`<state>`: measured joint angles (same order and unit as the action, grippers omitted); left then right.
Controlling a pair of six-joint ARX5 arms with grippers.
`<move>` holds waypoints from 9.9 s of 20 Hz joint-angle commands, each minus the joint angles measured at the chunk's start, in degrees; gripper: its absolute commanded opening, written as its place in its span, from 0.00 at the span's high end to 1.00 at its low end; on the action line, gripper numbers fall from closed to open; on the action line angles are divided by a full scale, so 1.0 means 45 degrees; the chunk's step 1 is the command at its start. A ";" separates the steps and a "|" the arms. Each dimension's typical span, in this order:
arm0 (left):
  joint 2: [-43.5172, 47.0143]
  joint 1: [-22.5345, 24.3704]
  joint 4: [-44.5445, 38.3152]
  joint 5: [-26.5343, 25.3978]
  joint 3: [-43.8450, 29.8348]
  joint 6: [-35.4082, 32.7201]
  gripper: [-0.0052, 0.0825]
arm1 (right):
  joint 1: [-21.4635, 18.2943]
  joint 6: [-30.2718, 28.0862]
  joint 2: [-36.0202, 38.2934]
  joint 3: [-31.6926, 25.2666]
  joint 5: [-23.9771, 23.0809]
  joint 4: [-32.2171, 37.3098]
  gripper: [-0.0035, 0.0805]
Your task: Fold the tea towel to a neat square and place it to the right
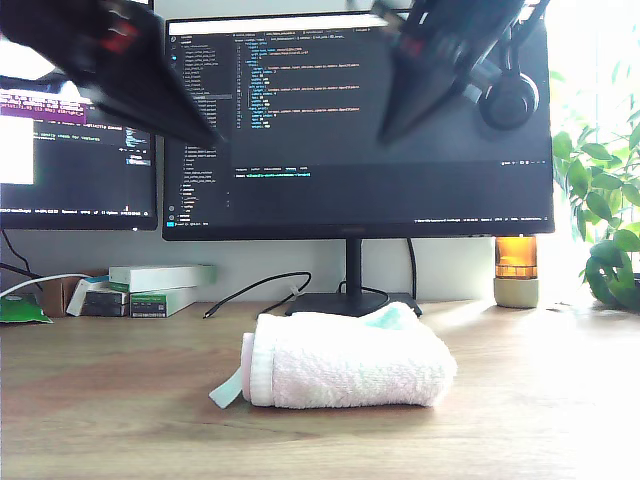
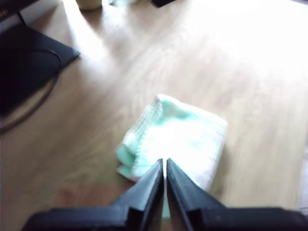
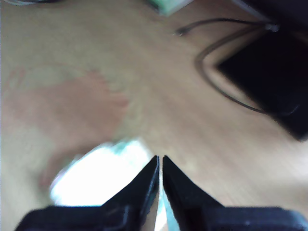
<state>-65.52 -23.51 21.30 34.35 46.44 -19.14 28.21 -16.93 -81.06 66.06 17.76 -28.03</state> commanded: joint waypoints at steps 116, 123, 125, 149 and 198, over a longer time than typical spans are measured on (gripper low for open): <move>0.3730 -0.1477 -0.2297 -0.0831 -0.3502 0.3677 0.94 | -0.0646 0.6654 0.3696 -0.5508 -0.6737 -0.1239 0.97; 0.3487 -0.0719 -0.5411 -0.3259 -0.3507 0.3643 0.94 | -0.2016 0.5387 0.3721 -0.5513 -0.6246 0.1433 0.97; 0.3463 -0.0015 -0.5979 -0.3327 -0.3512 0.3619 0.94 | -0.2579 0.5095 0.3779 -0.5513 -0.5969 0.1501 0.97; 0.6596 0.5503 -0.7694 -0.1472 -0.7946 0.5081 0.95 | -0.6781 0.4804 1.2828 -0.9991 -0.2322 0.2710 0.97; 1.3750 0.5017 -0.0010 -0.6348 -0.8913 0.6008 0.95 | -0.6358 0.3337 1.7986 -1.2886 -0.3619 0.0219 0.97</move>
<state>-4.14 -0.75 20.78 5.87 7.18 7.33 -0.38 -2.39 -0.47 9.21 1.17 -26.72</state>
